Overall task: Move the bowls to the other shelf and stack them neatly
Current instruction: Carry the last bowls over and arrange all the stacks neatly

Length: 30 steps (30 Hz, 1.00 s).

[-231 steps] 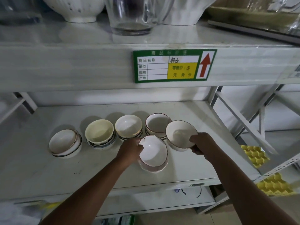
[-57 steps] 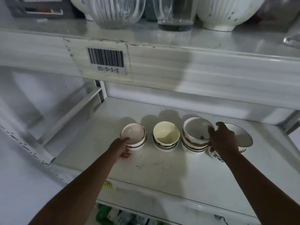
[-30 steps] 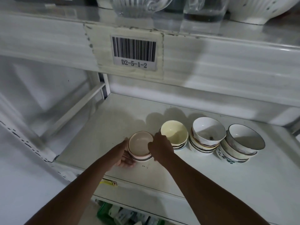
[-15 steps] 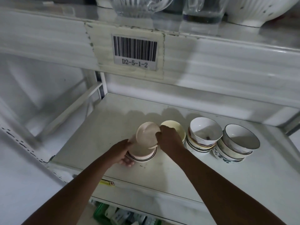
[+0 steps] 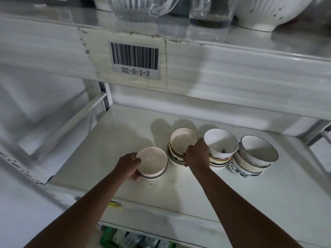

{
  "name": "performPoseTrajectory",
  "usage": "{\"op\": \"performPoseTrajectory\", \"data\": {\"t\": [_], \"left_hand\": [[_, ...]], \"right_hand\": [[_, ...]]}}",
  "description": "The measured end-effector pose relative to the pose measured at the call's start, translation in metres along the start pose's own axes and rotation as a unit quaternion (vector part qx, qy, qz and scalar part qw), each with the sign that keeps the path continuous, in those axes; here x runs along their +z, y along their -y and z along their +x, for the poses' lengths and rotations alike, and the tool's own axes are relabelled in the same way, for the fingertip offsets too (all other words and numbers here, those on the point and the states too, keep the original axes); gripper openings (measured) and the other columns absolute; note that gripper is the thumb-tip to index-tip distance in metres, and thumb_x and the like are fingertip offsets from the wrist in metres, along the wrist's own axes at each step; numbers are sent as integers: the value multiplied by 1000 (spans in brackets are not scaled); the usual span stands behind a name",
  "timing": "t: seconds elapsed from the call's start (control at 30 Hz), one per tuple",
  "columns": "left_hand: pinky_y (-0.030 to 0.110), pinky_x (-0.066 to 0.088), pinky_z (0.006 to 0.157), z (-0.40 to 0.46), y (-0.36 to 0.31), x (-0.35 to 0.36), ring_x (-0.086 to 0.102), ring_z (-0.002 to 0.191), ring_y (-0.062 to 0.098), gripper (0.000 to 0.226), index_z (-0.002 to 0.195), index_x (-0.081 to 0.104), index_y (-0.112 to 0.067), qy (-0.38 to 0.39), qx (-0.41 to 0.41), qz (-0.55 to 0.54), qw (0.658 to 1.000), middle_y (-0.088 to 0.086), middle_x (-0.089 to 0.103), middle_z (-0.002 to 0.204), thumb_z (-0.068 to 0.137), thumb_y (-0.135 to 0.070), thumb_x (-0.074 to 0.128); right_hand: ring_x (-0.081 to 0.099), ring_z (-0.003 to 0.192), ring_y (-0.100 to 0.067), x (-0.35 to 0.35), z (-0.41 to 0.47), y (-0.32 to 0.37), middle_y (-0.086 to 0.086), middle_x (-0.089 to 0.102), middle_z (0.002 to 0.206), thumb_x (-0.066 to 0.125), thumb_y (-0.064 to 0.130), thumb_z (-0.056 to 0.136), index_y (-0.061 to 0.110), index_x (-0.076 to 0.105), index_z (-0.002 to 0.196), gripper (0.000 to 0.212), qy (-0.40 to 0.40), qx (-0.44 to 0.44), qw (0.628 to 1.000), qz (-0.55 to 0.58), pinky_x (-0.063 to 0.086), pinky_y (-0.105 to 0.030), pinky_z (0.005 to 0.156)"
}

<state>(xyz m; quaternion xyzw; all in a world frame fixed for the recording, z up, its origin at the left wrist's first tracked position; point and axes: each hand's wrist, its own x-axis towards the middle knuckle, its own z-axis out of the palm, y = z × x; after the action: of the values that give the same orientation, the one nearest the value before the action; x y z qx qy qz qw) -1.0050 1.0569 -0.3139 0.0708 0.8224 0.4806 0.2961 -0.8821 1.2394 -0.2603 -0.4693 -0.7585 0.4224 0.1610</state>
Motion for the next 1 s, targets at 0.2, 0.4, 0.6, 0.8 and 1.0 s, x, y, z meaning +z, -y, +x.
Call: {"op": "performPoseTrajectory", "data": {"t": [0.2,0.4,0.6,0.8,1.0], "left_hand": [[50,60,53,-4,-6,1,71,58,40,28,113,61,-14,0,13,20,1000,20,62,105,90,-9,45],[49,59,51,-4,-9,0,70,68,39,26,109,61,-11,-2,48,77,996,18,59,110,89,-10,45],[49,60,56,0,-7,1,68,81,41,26,111,61,-9,1,55,99,994,21,59,111,89,-12,47],[51,60,67,5,-6,2,63,100,41,30,118,60,-6,-8,58,116,992,20,58,117,90,-11,48],[55,59,63,4,-6,2,65,92,46,28,117,58,-6,-3,51,94,994,16,54,110,92,-9,47]], "right_hand": [[69,57,-42,0,-1,-7,-12,57,91,39,-3,89,2,46,104,16,-9,23,1000,-12,55,-38,41],[69,75,-42,9,-1,-16,0,50,93,40,17,96,13,44,98,6,-55,-48,992,-107,60,-51,64],[68,78,-41,13,10,-25,-10,61,101,37,16,92,19,44,96,9,-66,-53,995,-60,60,-52,57],[61,53,-34,12,16,-32,-19,62,77,28,2,81,23,52,98,36,-52,-5,995,84,53,-39,37],[48,44,-24,15,11,-34,-12,52,66,28,-3,88,17,51,127,50,-58,13,985,163,37,-21,34]]}}
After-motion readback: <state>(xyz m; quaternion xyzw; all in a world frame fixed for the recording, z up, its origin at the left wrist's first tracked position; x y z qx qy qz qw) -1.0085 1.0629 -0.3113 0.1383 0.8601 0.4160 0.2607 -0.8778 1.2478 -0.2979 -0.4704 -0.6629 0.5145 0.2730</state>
